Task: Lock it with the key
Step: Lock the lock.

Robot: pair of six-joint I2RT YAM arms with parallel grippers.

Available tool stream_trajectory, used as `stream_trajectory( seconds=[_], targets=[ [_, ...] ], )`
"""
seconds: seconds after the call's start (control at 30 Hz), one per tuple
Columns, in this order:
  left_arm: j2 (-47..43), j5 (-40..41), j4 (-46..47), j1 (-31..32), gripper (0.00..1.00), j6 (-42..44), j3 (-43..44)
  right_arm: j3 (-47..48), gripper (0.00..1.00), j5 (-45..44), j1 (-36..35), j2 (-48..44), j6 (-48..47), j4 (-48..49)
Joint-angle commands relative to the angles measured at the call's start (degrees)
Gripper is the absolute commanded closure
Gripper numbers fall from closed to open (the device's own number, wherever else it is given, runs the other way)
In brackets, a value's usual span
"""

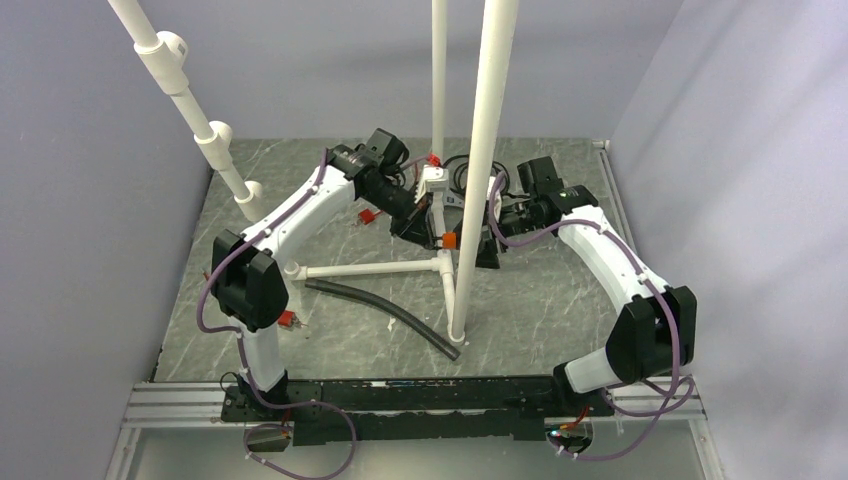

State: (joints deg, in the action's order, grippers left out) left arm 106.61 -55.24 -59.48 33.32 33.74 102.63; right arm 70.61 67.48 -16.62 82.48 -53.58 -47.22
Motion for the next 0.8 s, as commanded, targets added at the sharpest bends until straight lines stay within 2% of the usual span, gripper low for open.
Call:
stream_trajectory(
  seconds=[0.0, 0.33, 0.43, 0.5, 0.53, 0.6, 0.67, 0.7, 0.77],
  targets=[
    [-2.8, -3.8, 1.0, 0.8, 1.00, 2.7, 1.8, 2.7, 0.27, 3.7, -1.3, 0.6, -1.5, -0.5],
    [-3.3, -3.9, 1.4, 0.8, 1.00, 3.5, 1.8, 1.7, 0.57, 2.1, -2.2, 1.3, -1.4, -1.1],
    [-3.7, -3.8, 1.3, 0.8, 1.00, 3.2, 1.7, 0.8, 0.73, 1.2, -2.3, 0.8, 0.7, 1.1],
    [-4.2, -3.1, 1.8, 0.7, 1.00, 2.5, 1.4, 0.7, 0.92, 1.0, -2.3, 0.8, 2.2, 2.1],
    [-4.6, -2.2, 2.6, 0.6, 0.94, 1.3, 1.2, 0.6, 1.00, 0.9, -2.3, 0.8, 3.8, 3.2],
    [-5.6, -0.9, 4.0, -0.1, 0.66, -2.3, 0.5, 0.0, 1.00, 0.8, -1.9, 0.3, 8.4, 7.0],
    [-7.6, -3.9, 6.4, -2.9, 0.25, -5.9, -1.5, -1.9, 1.00, 1.3, -0.7, -0.9, 15.3, 13.9],
    [-8.6, -4.5, 9.0, -3.8, 0.13, -8.6, -2.9, -3.1, 1.00, 1.9, 0.0, -1.6, 19.3, 17.9],
    [-11.1, -5.8, 14.3, -6.6, 0.09, -12.2, -6.4, -5.2, 1.00, 2.5, 0.8, -2.8, 25.9, 25.7]
  ],
)
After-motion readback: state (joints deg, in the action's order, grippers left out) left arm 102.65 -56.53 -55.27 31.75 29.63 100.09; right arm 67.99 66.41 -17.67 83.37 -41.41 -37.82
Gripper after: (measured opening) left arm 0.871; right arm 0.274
